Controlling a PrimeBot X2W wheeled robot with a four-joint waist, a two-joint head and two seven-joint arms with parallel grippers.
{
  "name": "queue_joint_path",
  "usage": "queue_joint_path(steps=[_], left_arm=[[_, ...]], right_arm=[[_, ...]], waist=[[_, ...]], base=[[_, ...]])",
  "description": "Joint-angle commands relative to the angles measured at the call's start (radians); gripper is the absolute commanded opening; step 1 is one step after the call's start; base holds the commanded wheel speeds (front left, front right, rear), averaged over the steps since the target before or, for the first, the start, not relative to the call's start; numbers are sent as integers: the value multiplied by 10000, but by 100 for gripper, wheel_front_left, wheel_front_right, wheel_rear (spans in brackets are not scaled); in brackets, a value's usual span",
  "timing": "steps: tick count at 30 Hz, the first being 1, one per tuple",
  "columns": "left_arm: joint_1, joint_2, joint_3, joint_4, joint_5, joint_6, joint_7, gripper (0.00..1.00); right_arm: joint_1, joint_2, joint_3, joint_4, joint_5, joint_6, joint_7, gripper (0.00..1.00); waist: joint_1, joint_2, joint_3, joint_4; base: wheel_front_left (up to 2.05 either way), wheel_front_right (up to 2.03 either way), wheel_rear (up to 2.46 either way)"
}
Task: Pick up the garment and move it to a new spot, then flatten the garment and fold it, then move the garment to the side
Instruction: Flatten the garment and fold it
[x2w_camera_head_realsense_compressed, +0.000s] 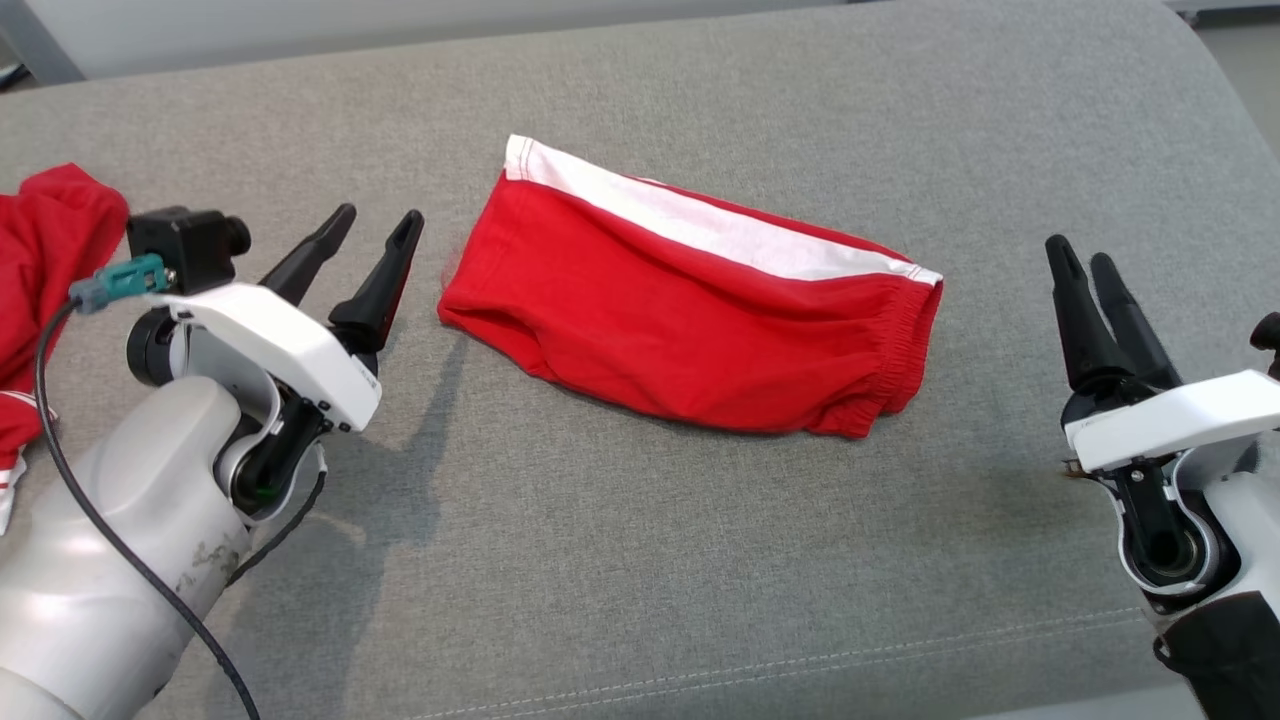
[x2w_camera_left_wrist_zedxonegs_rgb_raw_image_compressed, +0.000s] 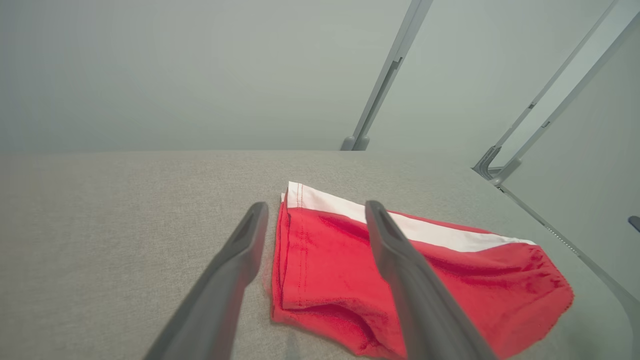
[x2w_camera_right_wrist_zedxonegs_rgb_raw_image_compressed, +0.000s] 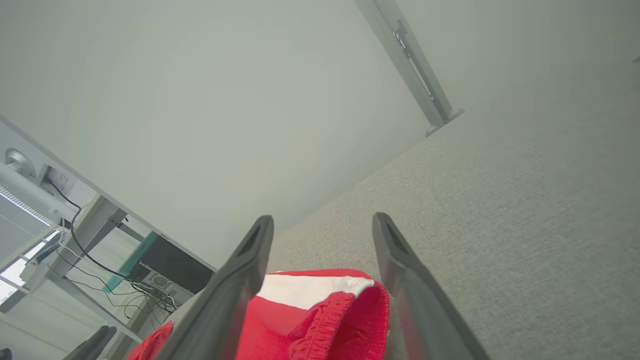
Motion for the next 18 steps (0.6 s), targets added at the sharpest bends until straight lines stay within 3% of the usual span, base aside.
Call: queue_joint_path(steps=[1, 4, 10, 13, 18], left_arm=[[-72, 296, 595, -92, 208, -69, -99, 100], [423, 156, 1318, -64, 815, -69, -99, 100], [1481, -404, 2906, -84, 1791, -69, -100, 100], [2008, -828, 3723, -37, 2421, -69, -100, 100], [2357, -1263, 4460, 143, 3041, -69, -100, 100]], right_arm=[[84, -236, 59, -65, -641, 46, -177, 100], [28, -129, -861, 68, -2707, 46, -226, 100], [710, 1066, -2561, -430, -5938, 46, -232, 100], [1184, 1654, -3124, -753, -7153, 46, -233, 100], [1683, 2133, -3370, -891, -7721, 46, -234, 100]], waist=[[0, -1, -174, 109], [0, -1, -290, 123], [0, -1, -394, 126], [0, -1, -363, 79], [0, -1, -179, -101]], base=[[0, 0, 0], [0, 0, 0], [0, 0, 0], [0, 0, 0], [0, 0, 0]])
